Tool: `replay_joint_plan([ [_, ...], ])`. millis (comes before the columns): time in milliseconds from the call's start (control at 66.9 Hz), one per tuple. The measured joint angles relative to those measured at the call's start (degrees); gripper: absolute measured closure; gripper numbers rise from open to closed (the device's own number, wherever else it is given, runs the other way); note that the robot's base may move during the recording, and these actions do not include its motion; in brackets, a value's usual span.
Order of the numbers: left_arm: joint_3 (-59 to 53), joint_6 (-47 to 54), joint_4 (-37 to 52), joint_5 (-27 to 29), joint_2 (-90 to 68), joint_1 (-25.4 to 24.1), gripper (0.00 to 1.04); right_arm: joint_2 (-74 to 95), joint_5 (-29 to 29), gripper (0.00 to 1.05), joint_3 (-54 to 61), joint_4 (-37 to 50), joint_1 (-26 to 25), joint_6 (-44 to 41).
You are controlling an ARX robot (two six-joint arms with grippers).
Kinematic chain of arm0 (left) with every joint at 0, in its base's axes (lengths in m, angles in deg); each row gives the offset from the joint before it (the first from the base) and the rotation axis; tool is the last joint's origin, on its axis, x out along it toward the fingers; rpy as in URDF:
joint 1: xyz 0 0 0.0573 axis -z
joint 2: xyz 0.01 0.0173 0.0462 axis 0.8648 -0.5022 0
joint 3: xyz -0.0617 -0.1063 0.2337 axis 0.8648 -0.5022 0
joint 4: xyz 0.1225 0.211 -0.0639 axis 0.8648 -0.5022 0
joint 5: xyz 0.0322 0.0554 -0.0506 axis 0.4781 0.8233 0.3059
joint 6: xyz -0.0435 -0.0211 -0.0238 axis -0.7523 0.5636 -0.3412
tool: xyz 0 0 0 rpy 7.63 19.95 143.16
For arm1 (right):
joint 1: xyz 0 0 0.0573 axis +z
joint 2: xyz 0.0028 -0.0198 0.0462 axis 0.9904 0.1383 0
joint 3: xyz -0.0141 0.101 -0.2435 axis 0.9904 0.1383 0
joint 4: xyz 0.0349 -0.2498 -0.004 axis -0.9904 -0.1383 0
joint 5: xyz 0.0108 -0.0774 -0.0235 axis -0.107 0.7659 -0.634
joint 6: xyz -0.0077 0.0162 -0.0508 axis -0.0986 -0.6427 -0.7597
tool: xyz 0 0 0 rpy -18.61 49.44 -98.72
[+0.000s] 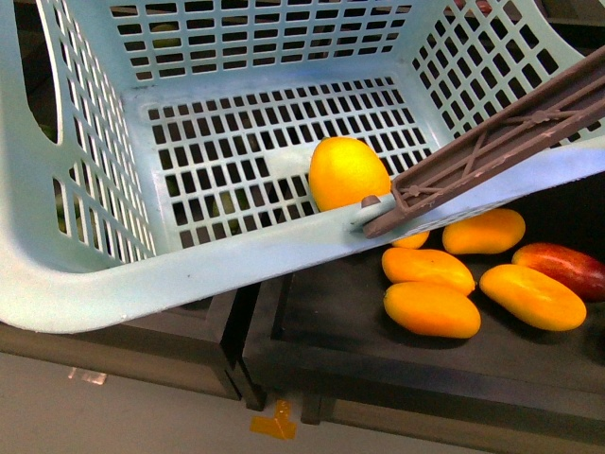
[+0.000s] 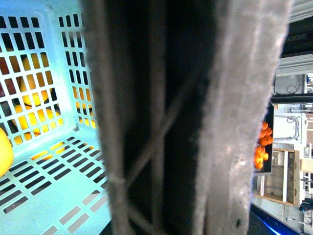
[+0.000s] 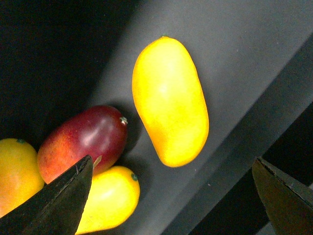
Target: Pick lemon and mango into basket
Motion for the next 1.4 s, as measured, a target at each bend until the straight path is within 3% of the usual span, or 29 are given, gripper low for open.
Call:
replay_joint_plan([
  [1106,0.00,-0.02,0.00,-0.11,0.00,0.00,0.90,21.68,-0.11,0.09,-17.25,1.75,-0.50,0.87],
  [1315,0.00,-0.02,0.00,-0.15,0.00,0.00,0.90,23.74,-1.75,0.35,-18.29,2.23,-0.37,0.52],
  [1404,0.00,0.00,0.00,-0.13,0.00,0.02,0.90,23.32,-3.63,0.39,-18.14,2.99,-0.57,0.09],
])
